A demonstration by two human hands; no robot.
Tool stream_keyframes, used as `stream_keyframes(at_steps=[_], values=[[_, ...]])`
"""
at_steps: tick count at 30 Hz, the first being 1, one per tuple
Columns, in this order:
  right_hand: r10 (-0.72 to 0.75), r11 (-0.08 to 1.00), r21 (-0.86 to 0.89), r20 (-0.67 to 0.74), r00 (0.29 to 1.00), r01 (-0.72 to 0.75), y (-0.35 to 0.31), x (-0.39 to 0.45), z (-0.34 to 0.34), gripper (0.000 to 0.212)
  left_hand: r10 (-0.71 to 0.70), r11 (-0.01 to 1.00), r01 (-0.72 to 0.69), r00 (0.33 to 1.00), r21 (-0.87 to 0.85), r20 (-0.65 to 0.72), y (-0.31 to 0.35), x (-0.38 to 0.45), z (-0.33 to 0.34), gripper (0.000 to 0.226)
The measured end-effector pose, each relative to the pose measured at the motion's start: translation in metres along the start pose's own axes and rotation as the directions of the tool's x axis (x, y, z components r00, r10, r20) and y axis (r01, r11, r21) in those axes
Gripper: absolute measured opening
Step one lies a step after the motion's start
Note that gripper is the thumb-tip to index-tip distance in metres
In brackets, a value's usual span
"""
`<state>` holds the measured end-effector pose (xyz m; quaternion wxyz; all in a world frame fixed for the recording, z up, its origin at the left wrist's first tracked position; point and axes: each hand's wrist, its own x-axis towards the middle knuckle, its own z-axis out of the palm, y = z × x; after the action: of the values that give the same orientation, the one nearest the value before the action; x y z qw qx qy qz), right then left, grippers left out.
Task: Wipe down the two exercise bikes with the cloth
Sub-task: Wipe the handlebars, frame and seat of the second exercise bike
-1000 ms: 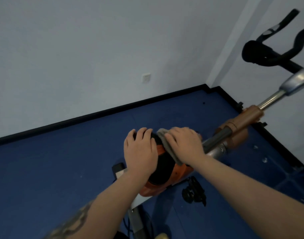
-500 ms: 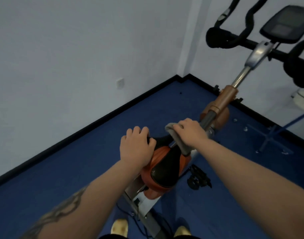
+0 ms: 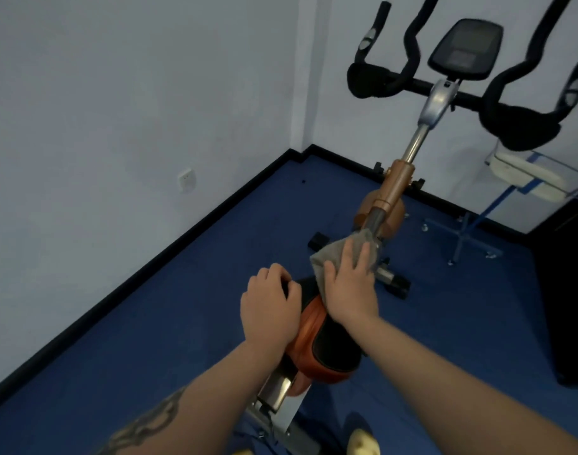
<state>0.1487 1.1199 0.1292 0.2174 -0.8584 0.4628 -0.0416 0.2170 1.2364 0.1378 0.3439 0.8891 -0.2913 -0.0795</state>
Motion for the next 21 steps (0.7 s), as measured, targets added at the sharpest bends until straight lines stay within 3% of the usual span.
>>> stream_keyframes(at_steps=[3, 5, 7, 11, 13, 15, 18, 21], values=[[0.085, 0.989, 0.122, -0.025, 0.996, -0.081, 0.005, 0.011, -0.003, 0.066, 0.013, 1.000, -0.013, 1.000, -0.003, 0.009, -0.001, 0.002, 0.000, 0.005], [0.234, 0.959, 0.177, -0.046, 0.971, -0.223, -0.002, 0.035, -0.008, 0.060, 0.014, 1.000, -0.014, 1.000, -0.013, 0.020, -0.001, 0.003, -0.001, 0.005], [0.295, 0.939, 0.212, -0.080, 0.952, -0.273, -0.007, 0.044, -0.007, 0.051, 0.010, 0.999, -0.009, 0.999, -0.038, 0.030, -0.001, 0.002, -0.001, 0.005], [0.179, 0.974, 0.163, -0.105, 0.978, -0.160, 0.011, 0.027, 0.002, 0.057, 0.032, 0.998, -0.030, 0.999, -0.057, 0.037, -0.003, 0.001, -0.003, 0.005], [0.160, 0.974, 0.165, -0.008, 0.987, -0.157, 0.017, 0.047, -0.012, 0.050, 0.040, 0.998, -0.038, 0.998, -0.057, 0.042, -0.004, 0.002, -0.001, 0.005], [0.228, 0.948, 0.205, 0.102, 0.968, -0.245, 0.013, 0.069, -0.027, 0.043, 0.049, 0.997, -0.046, 0.997, -0.055, 0.057, -0.003, 0.003, -0.001, 0.006], [0.321, 0.935, 0.162, -0.006, 0.947, -0.316, 0.000, 0.061, -0.017, 0.047, 0.053, 0.998, -0.050, 0.997, -0.046, 0.057, -0.004, 0.004, -0.001, 0.005], [0.270, 0.961, 0.072, -0.043, 0.962, -0.266, 0.000, 0.025, -0.001, 0.066, 0.073, 0.996, -0.070, 0.996, -0.050, 0.050, -0.006, 0.004, 0.001, 0.006]])
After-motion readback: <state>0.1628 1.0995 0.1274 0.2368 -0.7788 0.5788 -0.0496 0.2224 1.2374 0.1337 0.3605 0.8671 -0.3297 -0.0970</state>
